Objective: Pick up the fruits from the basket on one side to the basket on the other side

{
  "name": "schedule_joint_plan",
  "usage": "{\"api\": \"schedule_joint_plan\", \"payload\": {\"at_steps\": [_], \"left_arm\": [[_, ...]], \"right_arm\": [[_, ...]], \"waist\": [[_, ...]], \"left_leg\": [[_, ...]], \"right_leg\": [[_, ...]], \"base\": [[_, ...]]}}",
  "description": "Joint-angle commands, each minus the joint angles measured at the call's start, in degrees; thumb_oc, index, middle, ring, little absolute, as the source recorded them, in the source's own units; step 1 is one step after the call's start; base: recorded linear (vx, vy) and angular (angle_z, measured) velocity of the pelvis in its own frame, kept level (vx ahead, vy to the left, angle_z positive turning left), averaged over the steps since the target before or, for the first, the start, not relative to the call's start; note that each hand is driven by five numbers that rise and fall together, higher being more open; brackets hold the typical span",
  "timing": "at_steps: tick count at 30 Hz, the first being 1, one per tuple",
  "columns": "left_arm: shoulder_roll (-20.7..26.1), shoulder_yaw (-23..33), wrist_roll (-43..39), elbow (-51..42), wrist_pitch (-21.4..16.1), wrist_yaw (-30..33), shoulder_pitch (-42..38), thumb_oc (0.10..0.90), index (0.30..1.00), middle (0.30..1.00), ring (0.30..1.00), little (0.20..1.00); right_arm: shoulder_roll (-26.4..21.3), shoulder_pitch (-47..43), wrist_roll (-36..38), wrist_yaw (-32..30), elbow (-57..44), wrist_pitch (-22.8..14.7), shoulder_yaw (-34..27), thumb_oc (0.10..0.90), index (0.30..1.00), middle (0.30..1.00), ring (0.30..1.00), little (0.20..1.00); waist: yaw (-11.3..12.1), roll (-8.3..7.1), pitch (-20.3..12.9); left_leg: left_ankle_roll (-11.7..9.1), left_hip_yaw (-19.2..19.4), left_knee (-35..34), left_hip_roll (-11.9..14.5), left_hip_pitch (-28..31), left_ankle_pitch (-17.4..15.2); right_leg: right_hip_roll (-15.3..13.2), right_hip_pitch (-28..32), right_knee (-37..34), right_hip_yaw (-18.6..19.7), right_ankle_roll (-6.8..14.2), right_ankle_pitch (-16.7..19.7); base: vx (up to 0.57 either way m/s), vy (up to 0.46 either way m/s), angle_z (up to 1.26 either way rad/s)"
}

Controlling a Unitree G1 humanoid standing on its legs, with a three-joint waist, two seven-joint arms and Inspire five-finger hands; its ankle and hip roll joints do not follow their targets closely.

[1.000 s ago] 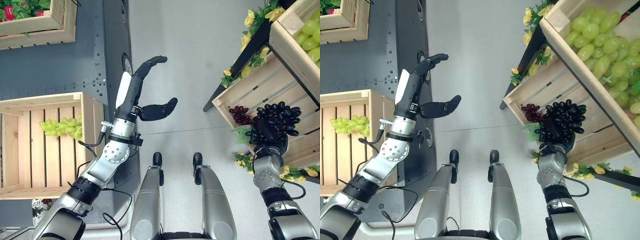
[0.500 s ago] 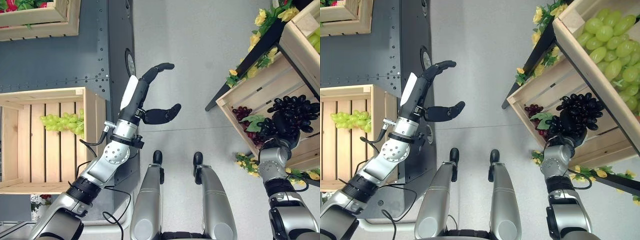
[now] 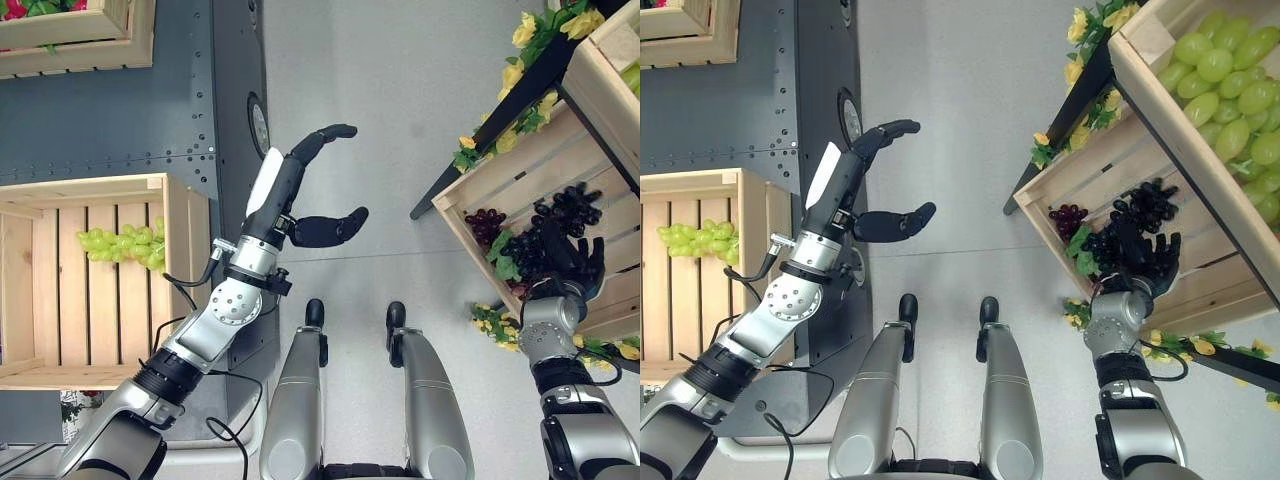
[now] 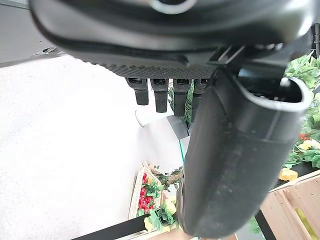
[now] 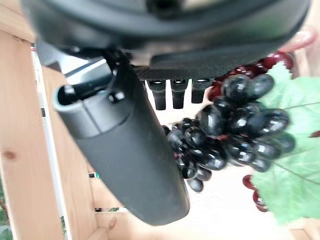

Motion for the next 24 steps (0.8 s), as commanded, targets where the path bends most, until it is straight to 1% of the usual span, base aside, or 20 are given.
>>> {"api": "schedule_joint_plan", "payload": {"at_steps": [1,3,7,9,10,11,12,14,15,17,18,20,21,23,24], "left_arm": [[0.5,1.8,-0.4,-5.4,-5.9,1.1,-5.3,0.800,0.900,0.900,0.900,0.900],[0.5,1.7,-0.1,-5.6,-5.9,1.3,-5.4,0.800,0.900,0.900,0.900,0.900],[0.4,1.5,0.5,-6.3,-5.8,1.9,-5.6,0.800,0.900,0.900,0.900,0.900],[0.5,1.8,0.4,-6.6,-5.4,2.0,-5.8,0.800,0.900,0.900,0.900,0.900],[0.5,1.8,0.4,-6.6,-5.4,2.0,-5.8,0.800,0.900,0.900,0.900,0.900],[0.1,1.9,0.9,-6.7,-5.2,2.7,-5.5,0.800,0.900,0.900,0.900,0.900],[0.0,2.0,1.0,-6.8,-5.1,2.8,-5.4,0.800,0.900,0.900,0.900,0.900],[-0.7,2.8,2.6,-6.8,-5.2,4.3,-4.5,0.800,0.900,0.900,0.900,0.900],[-0.9,3.1,3.1,-6.9,-5.1,5.0,-4.1,0.800,0.900,0.900,0.900,0.900],[-1.4,4.0,4.2,-6.7,-5.1,6.6,-3.4,0.800,0.900,0.900,0.900,0.900],[-2.0,4.9,5.9,-6.4,-5.1,8.3,-2.6,0.800,0.900,0.900,0.900,0.900],[-2.8,6.5,8.3,-6.0,-4.5,11.1,-1.4,0.800,0.900,0.900,0.900,0.900],[-2.8,6.5,8.5,-6.0,-4.5,11.2,-1.3,0.800,0.900,0.900,0.900,0.900],[-3.2,9.2,11.9,-4.9,-4.8,14.7,0.8,0.800,0.900,0.900,0.900,0.900],[-3.4,10.2,13.2,-4.6,-4.9,16.1,1.7,0.800,0.900,0.900,0.900,0.900]], "right_arm": [[-7.4,-2.1,-2.1,-2.9,-2.8,-5.5,-4.3,0.800,0.900,0.900,0.900,0.900],[-7.5,-2.0,-3.2,-3.2,-3.1,-5.7,-4.1,0.800,0.900,0.900,0.900,0.900],[-8.0,-2.1,-9.3,-7.3,-4.3,-6.0,-3.6,0.800,0.900,0.900,0.900,0.900],[-8.4,-2.3,-11.9,-8.0,-5.2,-5.7,-3.5,0.800,0.900,0.900,0.900,0.900],[-8.4,-2.3,-11.9,-8.0,-5.2,-5.7,-3.5,0.800,0.900,0.900,0.900,0.900],[-8.5,-2.7,-17.1,-10.2,-7.2,-4.9,-2.9,0.800,0.900,0.900,0.900,0.900],[-8.4,-2.7,-18.4,-11.0,-7.9,-5.0,-2.7,0.800,0.900,0.900,0.900,0.900],[-7.6,-2.4,-25.6,-13.5,-13.7,-4.5,-1.8,0.800,0.900,0.900,0.900,0.900],[-7.0,-2.2,-28.0,-14.2,-16.3,-4.1,-1.6,0.800,0.900,0.900,0.900,0.900],[-5.7,-1.6,-32.1,-13.8,-21.3,-3.4,-1.0,0.800,0.900,0.900,0.900,0.900],[-4.0,-0.6,-36.7,-14.1,-25.7,-3.0,-0.2,0.800,0.900,0.900,0.900,0.900],[-1.4,0.9,-43.3,-12.6,-31.9,-2.4,1.4,0.800,0.900,0.900,0.900,0.900],[-1.2,1.1,-43.5,-12.7,-32.1,-2.3,1.5,0.800,0.900,0.900,0.900,0.900],[0.6,3.8,-53.7,-9.6,-38.2,-2.1,3.2,0.800,0.900,0.900,0.900,0.900],[1.1,5.2,-56.5,-8.5,-40.6,-2.3,4.2,0.800,0.900,0.900,0.900,0.900]], "waist": [[-0.9,-1.39,-0.8],[-0.9,-1.38,-0.8],[-1.1,-1.46,-0.8],[-1.2,-1.51,-0.8],[-1.2,-1.51,-0.8],[-1.3,-1.51,-0.8],[-1.3,-1.50,-0.8],[-1.5,-1.52,-0.8],[-1.5,-1.53,-0.8],[-1.7,-1.50,-0.8],[-1.9,-1.51,-0.8],[-2.1,-1.47,-0.8],[-2.2,-1.52,-0.8],[-2.4,-1.46,-0.8],[-2.5,-1.47,-0.8]], "left_leg": [[5.2,6.1,1.0,-4.9,-2.1,0.1],[5.3,6.1,0.8,-4.9,-2.0,0.2],[5.4,6.2,0.9,-4.9,-2.0,0.1],[5.5,6.3,0.7,-5.0,-1.9,0.1],[5.5,6.3,0.7,-5.0,-1.9,0.1],[5.6,6.4,0.5,-5.0,-1.8,0.1],[5.6,6.5,0.5,-5.0,-1.8,0.1],[5.8,6.6,-0.1,-5.1,-1.6,0.3],[5.9,6.7,-0.2,-5.2,-1.5,0.3],[5.9,6.8,-0.4,-5.3,-1.5,0.4],[5.9,6.9,-0.5,-5.3,-1.5,0.4],[6.0,7.1,-0.6,-5.4,-1.3,0.5],[6.0,7.1,-0.6,-5.4,-1.3,0.5],[5.9,7.2,-0.7,-5.4,-1.1,0.6],[5.9,7.4,-0.7,-5.3,-1.1,0.9]], "right_leg": [[2.9,5.7,-5.0,-4.9,-4.5,4.3],[2.8,5.6,-5.1,-4.8,-4.5,4.4],[2.7,5.2,-4.6,-4.7,-4.5,4.4],[2.7,5.1,-4.7,-4.6,-4.4,4.5],[2.7,5.1,-4.7,-4.6,-4.4,4.5],[2.7,5.0,-4.7,-4.6,-4.4,4.5],[2.8,4.9,-4.7,-4.5,-4.3,4.4],[2.9,4.7,-4.7,-4.2,-4.3,4.3],[2.9,4.6,-4.6,-4.1,-4.3,4.3],[2.9,4.4,-4.5,-3.8,-4.2,4.3],[3.0,4.3,-4.4,-3.6,-4.2,4.2],[3.0,4.1,-4.3,-3.2,-4.2,4.2],[3.0,4.2,-4.2,-3.2,-4.2,4.1],[3.1,4.2,-4.2,-2.8,-4.2,4.0],[3.1,4.2,-4.3,-2.7,-4.2,4.2]], "base": [[0.00,0.000,0.00],[0.00,0.000,0.00],[0.00,0.000,0.00],[0.00,0.000,0.00],[-0.01,0.046,0.00],[-0.01,0.037,0.00],[-0.01,0.060,0.00],[-0.01,0.064,-0.02],[-0.01,0.071,-0.02],[0.00,0.067,-0.01],[0.00,0.086,-0.01],[0.00,0.079,-0.02],[0.01,0.067,-0.02],[0.01,0.091,-0.01],[0.02,0.088,-0.01]]}}
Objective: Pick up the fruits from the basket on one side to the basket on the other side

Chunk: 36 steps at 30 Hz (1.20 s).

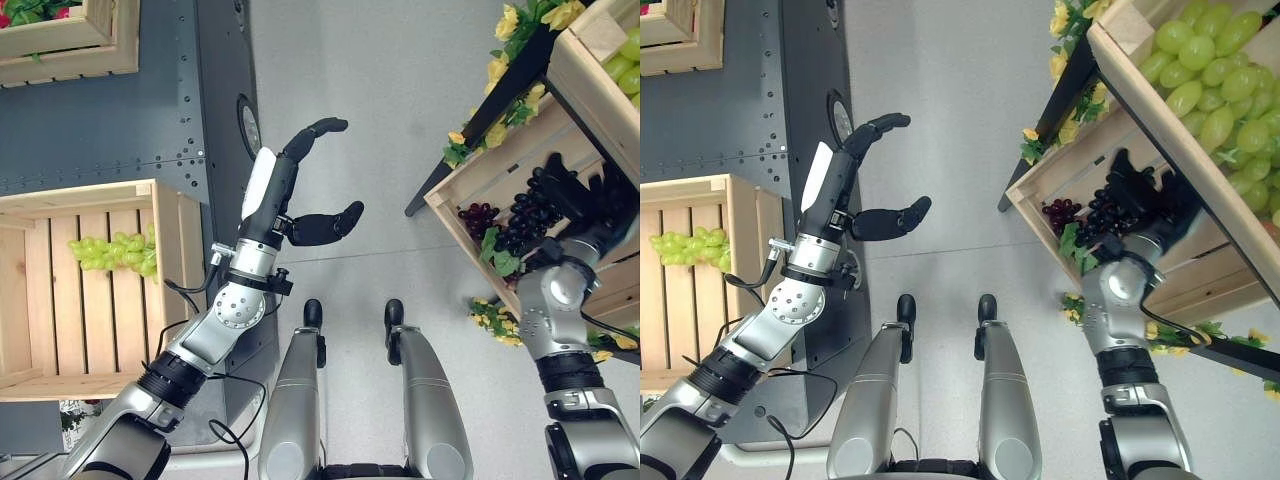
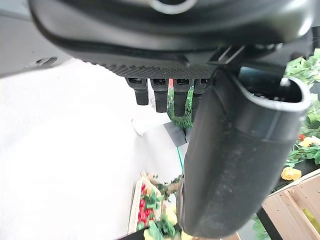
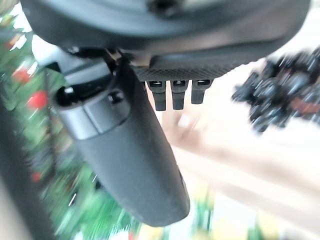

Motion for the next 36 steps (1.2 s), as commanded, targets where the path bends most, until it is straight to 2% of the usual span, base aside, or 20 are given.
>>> {"api": "schedule_joint_plan", "payload": {"at_steps": [1,3,4,6,7,10,12,16,20,22,26,30,31,36], "left_arm": [[-1.1,8.8,6.1,-4.6,-4.6,8.7,0.7,0.800,0.900,0.900,0.900,0.900],[-0.8,12.1,8.3,-3.8,-4.3,11.5,3.7,0.800,0.900,0.900,0.900,0.900],[-0.8,12.2,8.4,-3.8,-4.3,11.6,3.9,0.800,0.900,0.900,0.900,0.900],[-0.5,14.0,10.9,-2.9,-3.1,14.4,5.8,0.800,0.900,0.900,0.900,0.900],[-0.1,15.0,12.9,-1.6,-1.0,16.4,6.6,0.800,0.900,0.900,0.900,0.900],[0.7,16.0,13.5,0.7,1.2,19.1,7.9,0.800,0.900,0.900,0.900,0.900],[1.7,17.4,13.3,3.2,2.7,21.7,9.4,0.800,0.900,0.900,0.900,0.900],[2.1,19.3,12.8,5.2,2.7,22.9,11.4,0.800,0.900,0.900,0.900,0.900],[2.0,20.3,13.9,7.3,3.8,24.4,12.3,0.800,0.900,0.900,0.900,0.900],[2.1,20.5,13.8,8.1,4.8,25.4,12.8,0.800,0.900,0.900,0.900,0.900],[2.0,21.6,13.8,9.2,5.5,26.1,14.1,0.800,0.900,0.900,0.900,0.900],[1.7,22.4,14.2,10.8,6.7,26.9,15.6,0.800,0.900,0.900,0.900,0.900],[1.9,22.8,14.5,11.3,7.5,27.2,16.3,0.800,0.900,0.900,0.900,0.900],[3.9,23.3,15.4,13.6,9.8,28.0,16.5,0.800,0.900,0.900,0.900,0.900]], "right_arm": [[-1.2,2.8,-14.4,5.0,-12.1,-3.6,-0.7,0.800,0.900,0.900,0.900,0.900],[-0.1,6.6,-13.7,12.9,-15.0,-6.4,0.8,0.800,0.900,0.900,0.900,0.900],[0.0,6.7,-13.6,13.1,-15.0,-6.4,0.8,0.800,0.900,0.900,0.900,0.900],[0.2,9.2,-11.0,19.1,-17.1,-8.1,2.1,0.800,0.900,0.900,0.900,0.900],[-0.1,9.9,-10.1,22.8,-17.7,-8.3,3.1,0.800,0.900,0.900,0.900,0.900],[-0.6,11.2,-6.5,29.1,-18.0,-7.1,4.9,0.800,0.900,0.900,0.900,0.900],[-1.4,12.3,-3.7,34.7,-17.6,-4.9,6.8,0.800,0.900,0.900,0.900,0.900],[-1.6,14.0,-1.2,38.2,-16.1,-3.9,8.9,0.800,0.900,0.900,0.900,0.900],[-0.9,14.6,-0.8,38.9,-12.8,-4.1,11.5,0.800,0.900,0.900,0.900,0.900],[-0.9,14.8,-3.1,38.2,-11.9,-4.3,12.9,0.800,0.900,0.900,0.900,0.900],[-1.1,15.7,-2.4,40.1,-11.9,-3.7,13.8,0.800,0.900,0.900,0.900,0.900],[-1.4,16.4,0.5,46.1,-11.7,-1.1,15.5,0.800,0.900,0.900,0.900,0.900],[-1.8,16.7,2.2,49.4,-11.5,0.5,15.9,0.800,0.900,0.900,0.900,0.900],[-3.7,16.4,4.8,54.5,-10.9,3.9,19.0,0.800,0.900,0.900,0.900,0.900]], "waist": [[-0.9,-1.45,-0.8],[-1.1,-1.52,-0.8],[-1.1,-1.55,-0.8],[-1.1,-1.68,-0.8],[-1.0,-1.73,-0.8],[-0.7,-1.67,-0.8],[-0.2,-1.71,-0.8],[0.5,-1.91,-0.8],[1.9,-2.06,-1.0],[2.5,-2.04,-2.1],[3.3,-2.24,-3.5],[4.2,-2.56,-4.8],[4.6,-2.71,-5.2],[6.0,-3.31,-5.5]], "left_leg": [[5.7,7.0,-0.6,-5.1,-1.1,1.1],[5.5,7.2,-1.4,-4.9,-0.2,1.7],[5.5,7.2,-1.5,-4.9,0.0,1.7],[5.4,7.2,-2.3,-4.9,0.8,2.0],[5.3,7.2,-2.7,-4.9,1.3,2.3],[4.9,6.9,-3.3,-5.0,2.2,2.9],[4.6,6.7,-4.3,-4.9,3.4,3.8],[4.3,6.2,-6.1,-4.8,6.1,4.7],[3.8,5.0,-9.4,-5.0,9.8,6.4],[3.7,4.1,-11.5,-5.2,11.2,7.2],[3.4,3.0,-14.5,-5.6,13.1,8.3],[3.1,1.8,-17.5,-5.8,14.8,9.2],[2.9,1.2,-18.8,-6.0,15.5,9.6],[2.7,-0.7,-21.3,-6.3,16.9,10.3]], "right_leg": [[3.1,5.0,-5.0,-3.1,-4.2,4.3],[3.1,6.2,-6.4,-2.7,-4.1,4.5],[3.1,6.3,-6.4,-2.6,-4.1,4.6],[3.1,7.4,-7.7,-2.4,-4.1,4.6],[3.0,8.0,-8.4,-2.5,-4.1,4.7],[2.8,9.6,-9.5,-2.6,-4.1,4.7],[2.5,11.7,-11.0,-3.0,-4.2,4.8],[2.0,15.2,-13.4,-3.7,-4.2,5.0],[2.0,20.2,-16.6,-4.6,-4.5,5.0],[2.1,21.8,-18.2,-4.8,-4.5,5.0],[2.3,24.0,-20.6,-5.2,-4.3,5.1],[2.1,26.3,-23.2,-5.9,-4.0,5.3],[2.1,27.1,-24.1,-6.2,-3.8,5.5],[2.1,28.7,-25.8,-7.2,-3.6,5.4]], "base": [[0.03,0.100,-0.01],[0.02,0.091,-0.02],[0.00,0.060,-0.05],[-0.01,0.090,-0.05],[-0.01,0.102,-0.02],[-0.01,0.085,-0.01],[0.00,0.079,0.02],[0.02,0.041,0.06],[0.04,0.030,0.17],[0.06,0.032,0.11],[0.05,0.023,0.19],[0.06,0.006,0.15],[0.05,0.004,0.12],[0.03,-0.004,0.17]]}}
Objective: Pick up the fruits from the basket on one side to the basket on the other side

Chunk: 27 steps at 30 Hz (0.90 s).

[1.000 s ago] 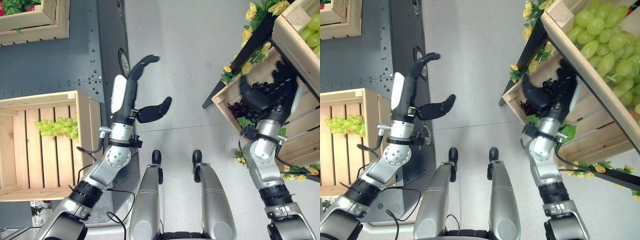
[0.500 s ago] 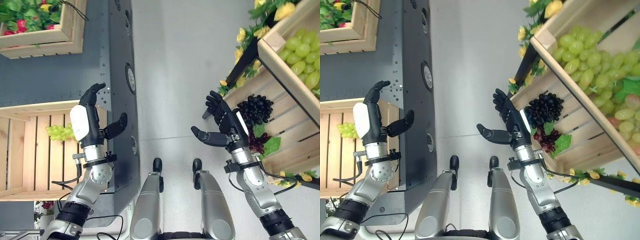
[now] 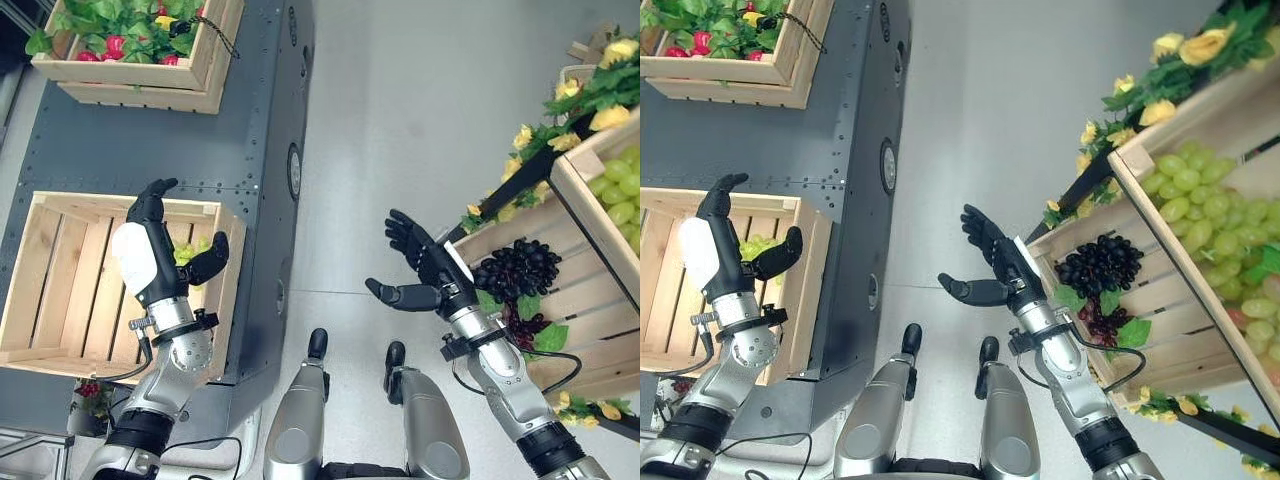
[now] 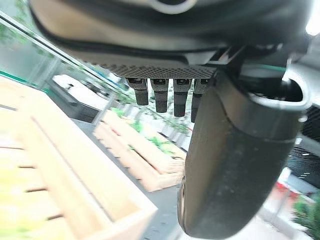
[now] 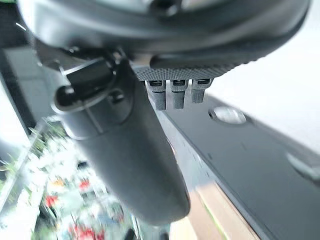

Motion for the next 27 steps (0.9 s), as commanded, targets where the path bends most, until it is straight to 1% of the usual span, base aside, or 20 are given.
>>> {"api": "schedule_joint_plan", "payload": {"at_steps": [1,5,7,9,13,15,16,18,20,22,24,27], "left_arm": [[5.4,6.3,3.6,-0.6,-0.1,5.7,-0.1,0.800,0.900,0.900,0.900,0.900],[7.7,5.8,5.3,0.7,1.2,5.5,-0.7,0.800,0.900,0.900,0.900,0.900],[9.1,4.8,7.1,1.7,2.5,4.9,-1.2,0.800,0.900,0.900,0.900,0.900],[10.7,3.8,8.0,2.5,4.3,3.4,-1.4,0.800,0.900,0.900,0.900,0.900],[13.9,1.7,8.3,4.7,7.0,1.6,-2.2,0.800,0.900,0.900,0.900,0.900],[14.5,1.2,8.2,5.3,7.3,1.4,-2.5,0.800,0.900,0.900,0.900,0.900],[16.0,0.5,7.7,6.9,8.1,0.1,-3.6,0.800,0.900,0.900,0.900,0.900],[17.9,-0.6,6.6,9.7,8.4,-1.6,-5.6,0.800,0.900,0.900,0.900,0.900],[19.3,-1.4,7.7,11.7,9.3,-3.0,-7.1,0.800,0.900,0.900,0.900,0.900],[20.6,-2.3,8.4,14.0,9.4,-4.2,-8.8,0.800,0.900,0.900,0.900,0.900],[21.8,-3.9,9.0,16.8,10.2,-5.3,-10.9,0.800,0.900,0.900,0.900,0.900],[22.6,-5.3,9.0,18.3,11.4,-6.2,-12.2,0.800,0.900,0.900,0.900,0.900]], "right_arm": [[-0.3,-1.7,5.1,5.7,-5.0,-1.2,2.7,0.800,0.900,0.900,0.900,0.900],[0.0,-1.6,3.8,4.5,-3.9,0.7,5.7,0.800,0.900,0.900,0.900,0.900],[0.3,-1.3,2.6,3.1,-2.9,1.0,7.0,0.800,0.900,0.900,0.900,0.900],[0.5,-0.8,3.0,2.3,-1.5,1.7,8.2,0.800,0.900,0.900,0.900,0.900],[0.7,0.0,3.4,1.5,3.6,1.9,10.3,0.800,0.900,0.900,0.900,0.900],[0.7,0.0,3.1,1.6,4.2,1.8,10.7,0.800,0.900,0.900,0.900,0.900],[0.6,0.1,3.4,1.5,5.3,1.9,11.4,0.800,0.900,0.900,0.900,0.900],[0.5,-0.3,3.6,0.7,6.5,1.6,12.7,0.800,0.900,0.900,0.900,0.900],[0.2,-0.5,3.8,0.5,6.5,1.6,13.4,0.800,0.900,0.900,0.900,0.900],[-0.2,-1.0,4.1,-0.3,6.4,1.4,14.0,0.800,0.900,0.900,0.900,0.900],[-0.7,-1.4,3.7,-1.3,6.9,1.0,14.6,0.800,0.900,0.900,0.900,0.900],[-1.1,-1.3,3.9,-1.8,6.9,1.1,14.7,0.800,0.900,0.900,0.900,0.900]], "waist": [[0.4,-3.13,-5.4],[1.4,-3.73,-5.8],[1.7,-3.83,-5.9],[2.1,-3.97,-6.1],[2.8,-3.77,-6.0],[2.9,-3.71,-5.8],[3.0,-3.65,-5.3],[3.3,-3.90,-4.3],[3.3,-4.21,-3.3],[3.3,-4.54,-2.2],[2.9,-4.75,-1.0],[2.6,-4.81,-0.7]], "left_leg": [[3.6,2.7,-0.9,-5.5,-4.6,3.5],[3.4,1.7,-2.7,-5.5,-3.4,3.7],[3.2,1.4,-2.9,-5.4,-3.2,3.6],[3.2,1.0,-3.1,-5.4,-2.8,3.5],[3.2,0.2,-3.7,-5.3,-2.4,3.6],[3.1,0.1,-3.9,-5.3,-2.3,3.7],[3.1,0.1,-3.8,-5.3,-2.5,3.6],[3.2,-0.1,-3.2,-5.4,-3.3,3.2],[3.3,0.0,-1.9,-5.6,-4.5,2.7],[3.4,0.4,0.2,-5.8,-6.4,2.2],[3.7,1.1,2.9,-5.8,-8.3,1.4],[3.7,1.8,5.4,-5.8,-11.0,0.8]], "right_leg": [[3.5,7.4,-12.1,-1.9,-3.6,5.4],[3.6,8.5,-13.0,-3.2,-3.5,5.1],[3.5,8.8,-13.0,-3.7,-3.5,4.9],[3.4,9.4,-13.1,-4.3,-3.5,4.7],[3.0,9.8,-12.9,-5.4,-3.3,4.4],[2.9,9.8,-12.8,-5.6,-3.3,4.3],[2.8,9.7,-12.7,-6.0,-3.3,4.1],[2.8,9.0,-12.2,-6.4,-3.4,3.8],[2.9,8.0,-11.2,-6.6,-3.6,3.5],[3.2,6.3,-9.3,-6.7,-3.9,3.0],[3.2,3.8,-6.4,-6.5,-4.2,2.5],[3.2,1.5,-4.5,-6.4,-4.2,2.3]], "base": [[0.04,-0.020,0.08],[0.03,-0.003,0.18],[0.03,0.022,0.08],[0.06,0.033,0.18],[0.05,0.047,0.14],[0.02,0.035,0.07],[0.00,0.030,0.07],[-0.02,0.022,0.11],[-0.05,0.013,0.09],[-0.07,0.017,0.09],[-0.08,0.041,0.16],[-0.05,0.053,0.02]]}}
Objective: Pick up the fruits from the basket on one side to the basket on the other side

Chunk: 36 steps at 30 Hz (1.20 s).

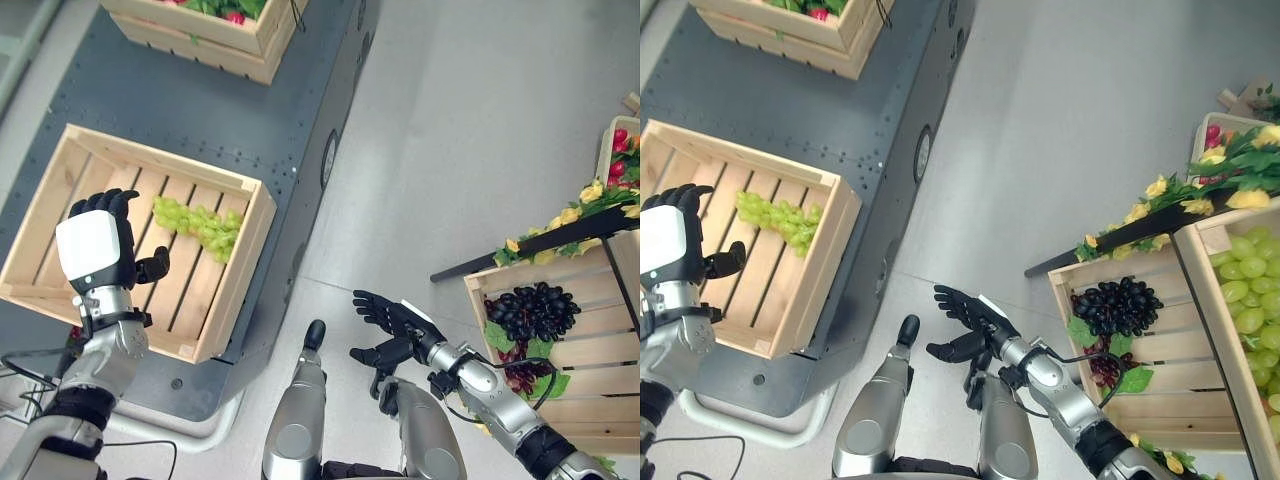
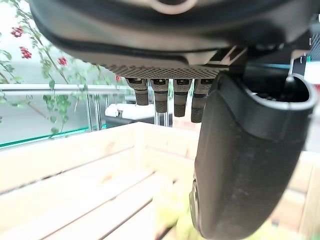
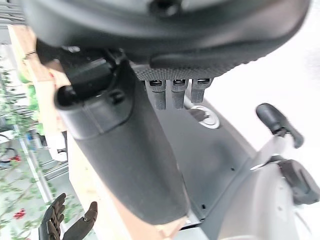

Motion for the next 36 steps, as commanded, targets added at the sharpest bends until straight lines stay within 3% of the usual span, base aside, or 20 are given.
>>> {"api": "schedule_joint_plan", "payload": {"at_steps": [1,6,14,21,23,29,34,35,36], "left_arm": [[6.1,3.0,2.8,0.1,1.5,1.5,-1.9,0.800,0.900,0.900,0.900,0.900],[7.2,0.7,3.6,5.1,3.0,0.7,-5.5,0.800,0.900,0.900,0.900,0.900],[7.6,-3.3,5.5,9.0,4.2,6.4,-12.2,0.800,0.900,0.900,0.900,0.900],[8.5,-6.1,4.8,10.9,6.9,13.0,-18.4,0.800,0.900,0.900,0.900,0.900],[8.2,-6.2,5.3,9.4,9.5,14.2,-18.9,0.800,0.900,0.900,0.900,0.900],[8.0,-5.5,1.1,12.0,11.4,17.5,-21.1,0.800,0.900,0.900,0.900,0.900],[8.4,-6.2,3.0,12.8,10.9,11.8,-22.0,0.800,0.900,0.900,0.900,0.900],[9.2,-7.2,-1.0,14.3,13.0,5.2,-22.3,0.800,0.900,0.900,0.900,0.900],[9.0,-7.1,-1.4,14.4,13.1,4.8,-21.7,0.800,0.900,0.900,0.900,0.900]], "right_arm": [[-0.2,2.3,2.1,-1.1,-6.6,-4.4,1.1,0.800,0.900,0.900,0.900,0.900],[-1.0,3.4,1.8,0.3,-6.7,-4.2,1.1,0.800,0.900,0.900,0.900,0.900],[-1.1,3.8,2.3,1.8,-7.5,-2.7,2.8,0.800,0.900,0.900,0.900,0.900],[-1.0,3.0,1.2,1.4,-6.9,-3.3,4.8,0.800,0.900,0.900,0.900,0.900],[-0.7,2.6,1.7,1.2,-6.6,-3.5,4.9,0.800,0.900,0.900,0.900,0.900],[0.3,1.3,2.0,-0.7,-6.1,-3.8,5.5,0.800,0.900,0.900,0.900,0.900],[0.7,1.2,2.3,-0.6,-6.3,-3.7,5.6,0.800,0.900,0.900,0.900,0.900],[0.7,1.3,2.3,-0.6,-6.5,-3.7,5.2,0.800,0.900,0.900,0.900,0.900],[0.7,1.3,2.3,-0.7,-6.4,-3.6,4.9,0.800,0.900,0.900,0.900,0.900]], "waist": [[-1.6,-2.37,-0.5],[-3.3,-2.97,-0.5],[-5.4,-4.02,-0.5],[-5.8,-4.78,-0.5],[-5.6,-4.87,-0.5],[-5.5,-5.74,-0.5],[-5.5,-6.50,-0.5],[-5.7,-6.70,-0.5],[-5.7,-6.68,-0.5]], "left_leg": [[4.6,6.0,6.5,-5.7,-7.5,-1.1],[5.1,7.7,10.8,-5.1,-12.4,-2.5],[5.5,9.9,16.4,-4.1,-20.2,-3.9],[5.8,10.3,18.7,-3.4,-24.0,-4.5],[5.8,10.1,18.4,-3.4,-24.3,-4.5],[6.3,10.3,18.9,-3.1,-25.0,-5.1],[6.3,10.3,18.4,-2.9,-24.6,-5.1],[6.5,10.3,17.7,-3.0,-23.9,-5.1],[6.3,10.4,17.5,-3.0,-24.0,-4.9]], "right_leg": [[3.5,1.2,-2.5,0.0,-3.5,2.5],[4.2,-3.9,2.1,1.3,-3.8,1.6],[4.8,-12.6,8.3,2.1,-4.1,1.0],[4.6,-17.3,11.4,2.2,-3.9,0.6],[4.5,-17.6,11.4,2.0,-4.0,0.6],[4.9,-18.0,10.9,1.9,-3.9,0.9],[5.1,-17.2,9.6,1.9,-3.7,1.5],[5.2,-16.8,8.8,1.9,-3.4,1.9],[5.2,-16.7,8.3,2.0,-3.2,2.2]], "base": [[-0.06,0.071,-0.02],[-0.05,0.070,-0.13],[-0.05,0.062,-0.08],[-0.02,0.030,-0.06],[0.00,0.000,0.00],[0.00,-0.005,0.00],[0.00,0.000,0.00],[0.00,0.000,0.00],[0.00,0.000,0.00]]}}
